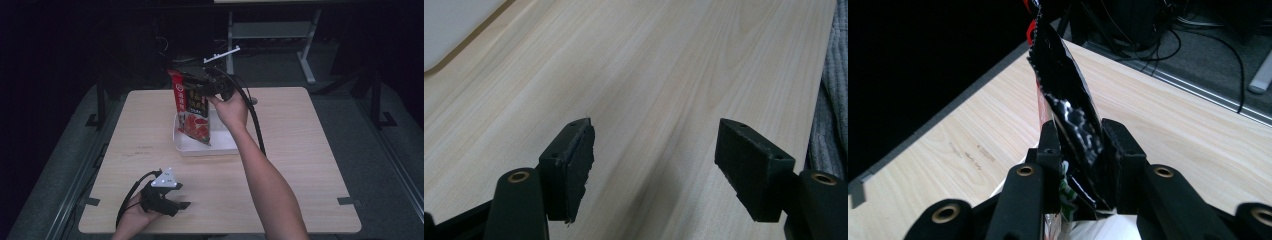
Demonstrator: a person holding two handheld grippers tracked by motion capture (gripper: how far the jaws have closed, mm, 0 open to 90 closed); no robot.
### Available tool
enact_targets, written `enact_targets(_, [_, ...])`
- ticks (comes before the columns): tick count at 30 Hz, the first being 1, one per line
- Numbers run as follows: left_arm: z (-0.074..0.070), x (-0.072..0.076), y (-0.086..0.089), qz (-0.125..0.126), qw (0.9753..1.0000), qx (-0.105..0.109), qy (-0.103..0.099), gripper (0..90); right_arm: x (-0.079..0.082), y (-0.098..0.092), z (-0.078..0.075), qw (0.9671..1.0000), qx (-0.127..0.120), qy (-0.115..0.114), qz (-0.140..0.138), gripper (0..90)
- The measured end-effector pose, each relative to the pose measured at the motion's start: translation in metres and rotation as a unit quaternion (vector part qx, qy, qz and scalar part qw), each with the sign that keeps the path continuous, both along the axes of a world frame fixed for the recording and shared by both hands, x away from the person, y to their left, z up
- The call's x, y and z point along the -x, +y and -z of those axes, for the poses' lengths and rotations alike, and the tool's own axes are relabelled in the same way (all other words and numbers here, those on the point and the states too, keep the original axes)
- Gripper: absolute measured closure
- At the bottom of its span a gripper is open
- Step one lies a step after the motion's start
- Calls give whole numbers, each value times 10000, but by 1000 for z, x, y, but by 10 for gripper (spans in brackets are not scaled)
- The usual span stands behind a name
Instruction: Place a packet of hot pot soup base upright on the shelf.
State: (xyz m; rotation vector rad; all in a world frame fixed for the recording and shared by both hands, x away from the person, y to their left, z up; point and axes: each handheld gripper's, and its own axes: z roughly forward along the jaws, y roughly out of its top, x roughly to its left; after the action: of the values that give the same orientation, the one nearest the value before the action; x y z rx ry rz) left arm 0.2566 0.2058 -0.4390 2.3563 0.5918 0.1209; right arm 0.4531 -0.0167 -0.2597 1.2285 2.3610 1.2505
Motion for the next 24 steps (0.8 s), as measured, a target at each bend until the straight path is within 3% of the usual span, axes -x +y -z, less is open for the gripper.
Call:
enact_targets(9, [0,-1,2,-11,10000,4,-21,314,-8,13,12,9997,154,7,185,714])
enact_targets(24, [0,-1,1,-4,10000,2,-29,314,-10,21,37,9995,127,45,299,702])
